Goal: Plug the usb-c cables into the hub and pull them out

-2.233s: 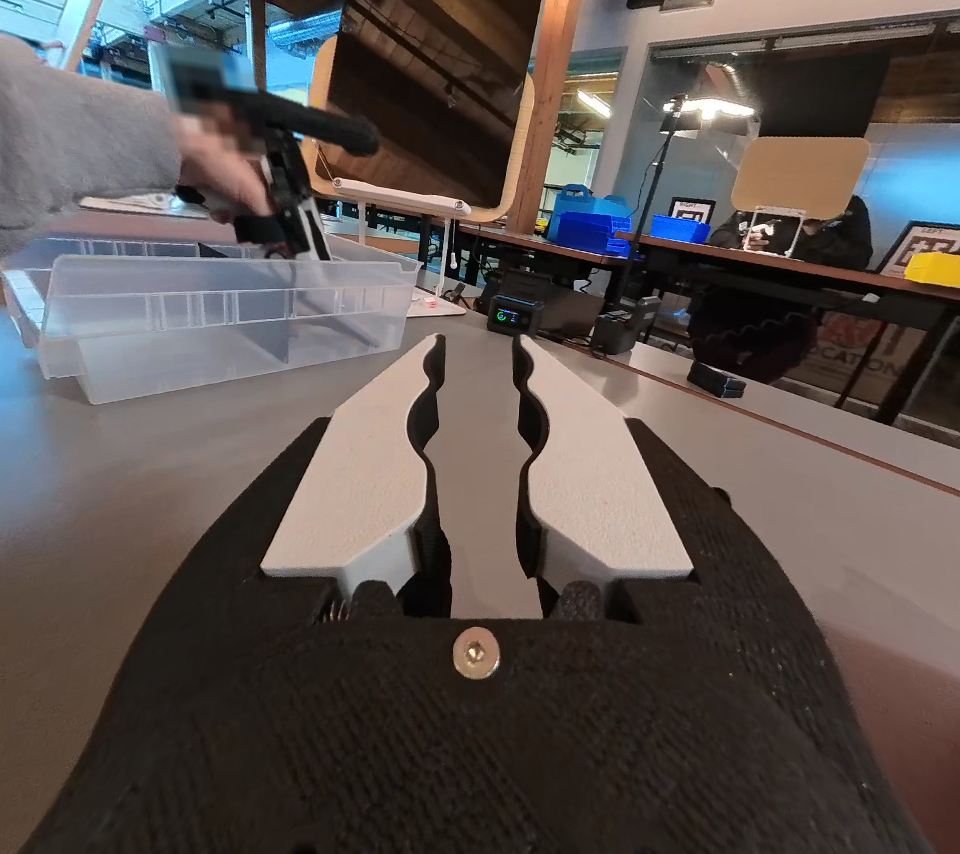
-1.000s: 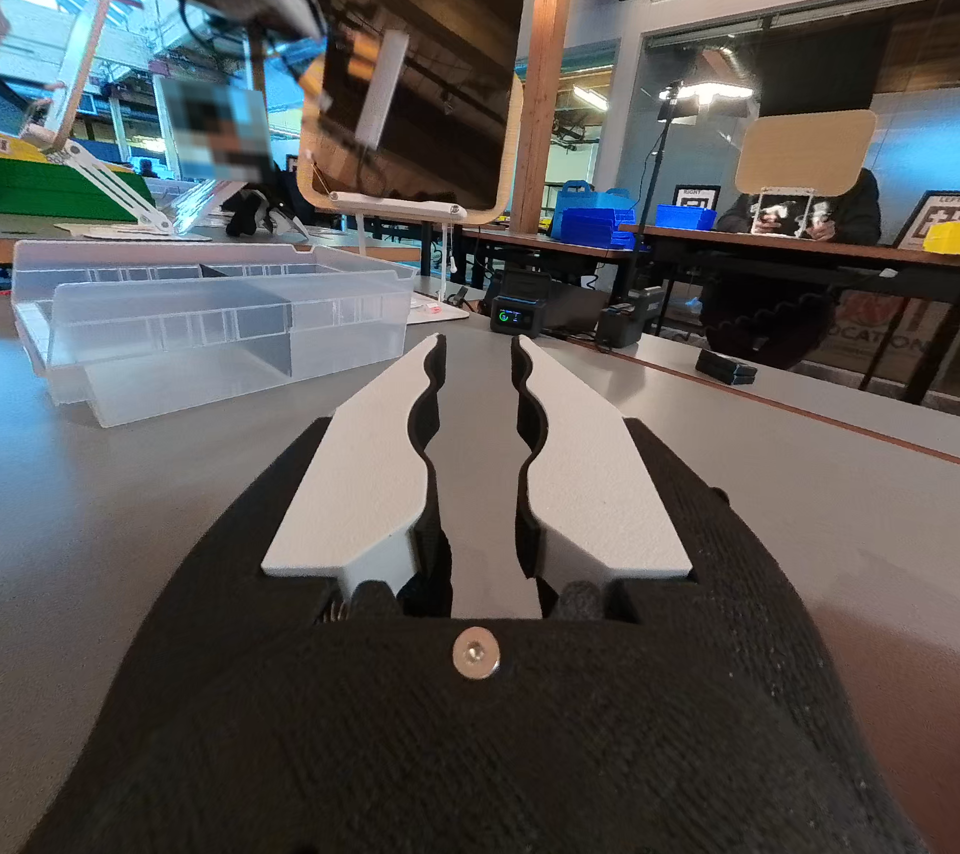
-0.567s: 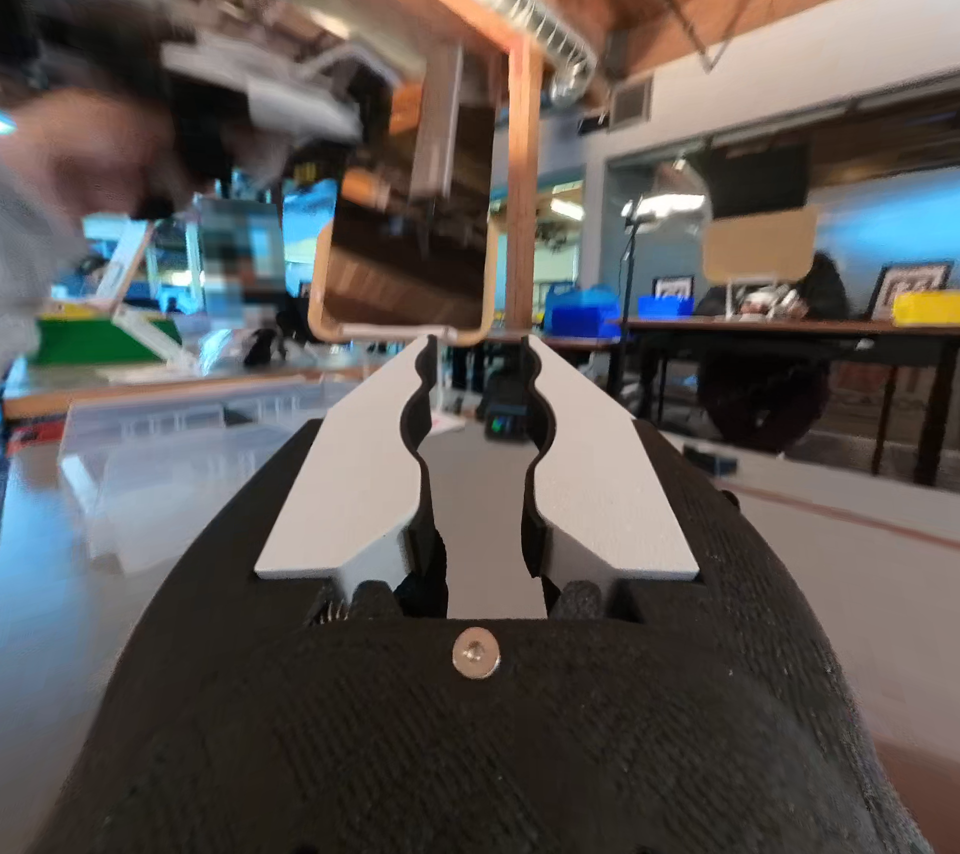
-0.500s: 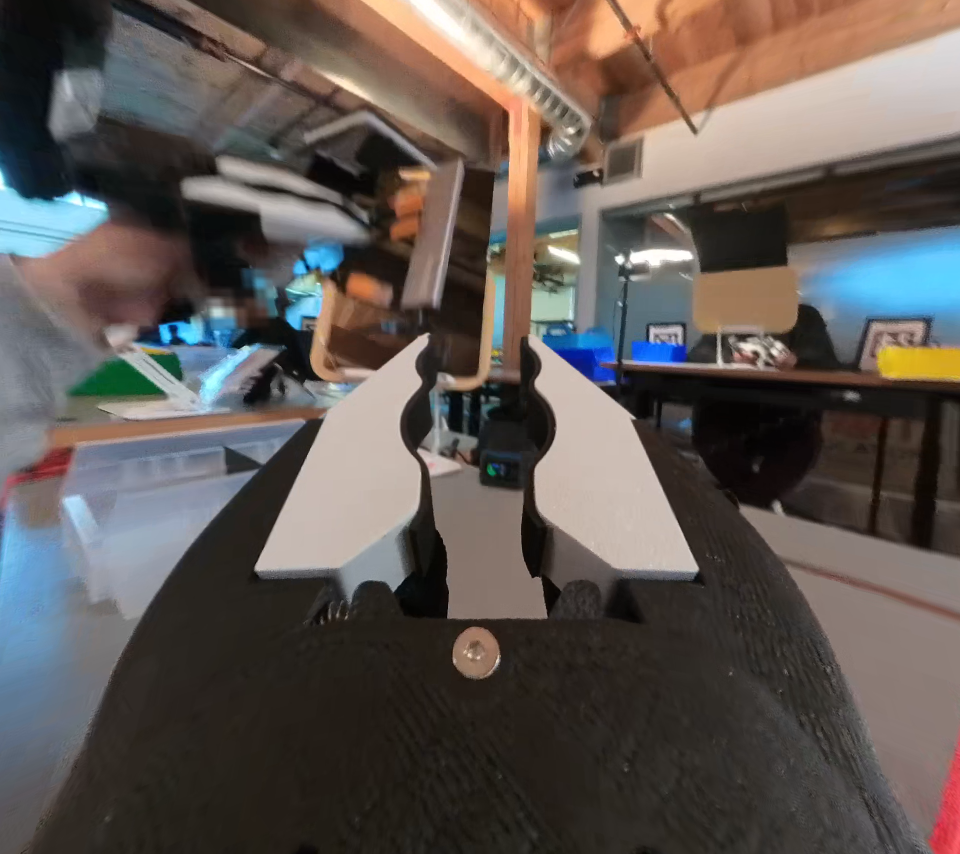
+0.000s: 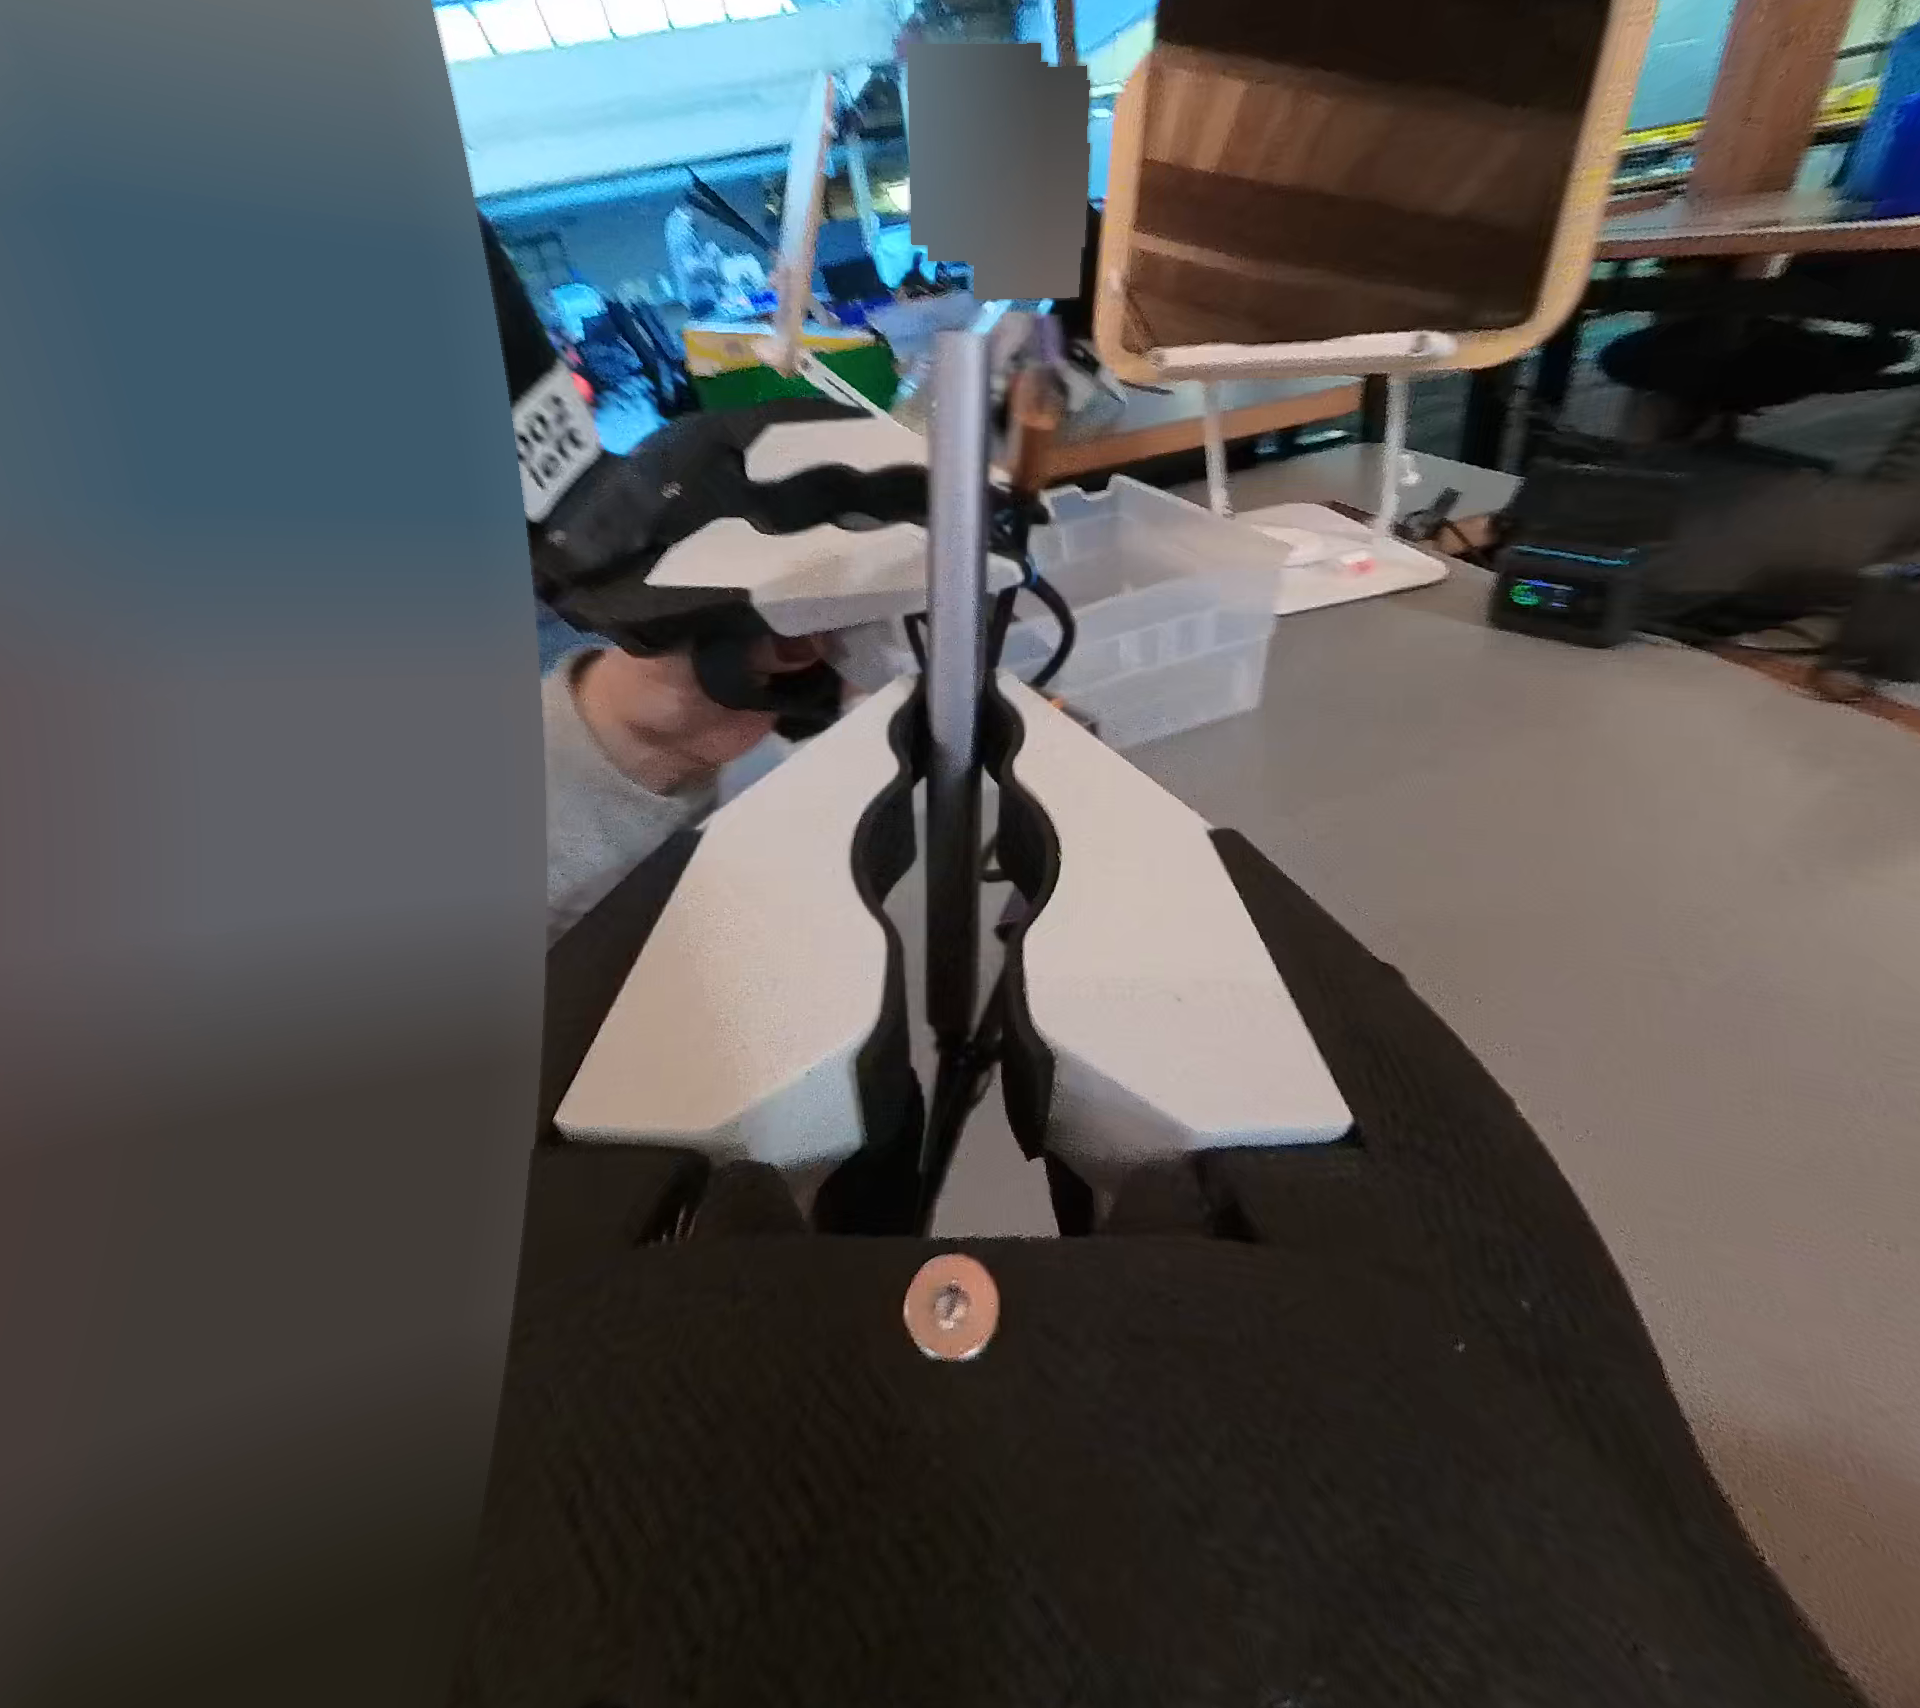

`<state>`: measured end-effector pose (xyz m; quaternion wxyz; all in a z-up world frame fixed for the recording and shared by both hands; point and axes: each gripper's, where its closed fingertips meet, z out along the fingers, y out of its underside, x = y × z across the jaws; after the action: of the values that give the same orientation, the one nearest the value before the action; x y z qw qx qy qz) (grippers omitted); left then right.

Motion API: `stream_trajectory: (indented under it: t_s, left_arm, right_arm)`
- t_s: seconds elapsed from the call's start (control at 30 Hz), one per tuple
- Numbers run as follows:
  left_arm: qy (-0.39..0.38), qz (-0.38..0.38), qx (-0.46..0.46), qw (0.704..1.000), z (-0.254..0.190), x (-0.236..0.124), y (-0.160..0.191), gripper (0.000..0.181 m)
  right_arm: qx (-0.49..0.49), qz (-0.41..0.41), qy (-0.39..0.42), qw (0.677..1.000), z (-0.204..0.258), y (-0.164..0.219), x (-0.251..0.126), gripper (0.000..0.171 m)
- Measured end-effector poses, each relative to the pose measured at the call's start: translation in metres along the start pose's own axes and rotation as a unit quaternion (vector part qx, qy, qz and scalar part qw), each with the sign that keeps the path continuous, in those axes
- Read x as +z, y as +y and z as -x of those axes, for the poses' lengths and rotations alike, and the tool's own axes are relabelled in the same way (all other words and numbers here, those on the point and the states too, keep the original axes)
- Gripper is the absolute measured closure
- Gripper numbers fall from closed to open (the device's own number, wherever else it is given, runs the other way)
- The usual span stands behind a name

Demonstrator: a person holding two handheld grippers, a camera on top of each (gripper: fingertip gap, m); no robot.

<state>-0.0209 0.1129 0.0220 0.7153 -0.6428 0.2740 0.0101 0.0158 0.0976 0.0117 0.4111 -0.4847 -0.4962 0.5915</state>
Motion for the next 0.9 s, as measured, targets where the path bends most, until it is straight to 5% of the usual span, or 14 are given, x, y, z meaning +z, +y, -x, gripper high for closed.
stream_trajectory:
  t_s: [0.03, 0.17, 0.27, 0.4, 0.5, 0.63, 0.77, 0.83, 0.9]
  left_arm:
    - [-0.010, 0.002, -0.014, 1.000, 0.002, 0.000, 0.004, 0.168]
    - [-0.051, 0.010, -0.129, 0.990, 0.006, -0.006, 0.027, 0.144]
    - [-0.007, 0.015, -0.222, 0.975, -0.016, -0.008, 0.045, 0.118]
    - [0.083, -0.004, -0.334, 0.939, -0.042, -0.014, 0.049, 0.111]
    - [0.048, 0.009, -0.397, 0.917, -0.029, -0.016, 0.060, 0.129]
    - [0.063, 0.067, -0.437, 0.895, -0.040, -0.011, 0.079, 0.141]
    - [0.123, 0.048, -0.517, 0.846, -0.052, -0.007, 0.078, 0.130]
    - [0.166, 0.002, -0.549, 0.819, -0.057, -0.008, 0.067, 0.162]
    - [0.168, -0.019, -0.558, 0.812, -0.056, -0.007, 0.067, 0.167]
  right_arm:
    - [-0.020, 0.009, 0.019, 1.000, -0.004, 0.003, 0.001, 0.165]
    - [-0.139, 0.027, 0.134, 0.981, -0.027, 0.012, 0.004, 0.165]
    - [-0.300, 0.067, 0.221, 0.926, -0.038, 0.025, 0.008, 0.165]
    - [-0.566, 0.121, 0.282, 0.765, -0.037, 0.045, 0.017, 0.165]
    - [-0.686, 0.138, 0.288, 0.654, -0.031, 0.063, 0.025, 0.165]
    - [-0.712, 0.139, 0.302, 0.619, -0.033, 0.071, 0.028, 0.165]
    - [-0.725, 0.131, 0.337, 0.586, -0.039, 0.063, 0.022, 0.165]
    - [-0.732, 0.136, 0.338, 0.575, -0.041, 0.062, 0.021, 0.165]
    - [-0.733, 0.143, 0.335, 0.575, -0.043, 0.065, 0.021, 0.165]
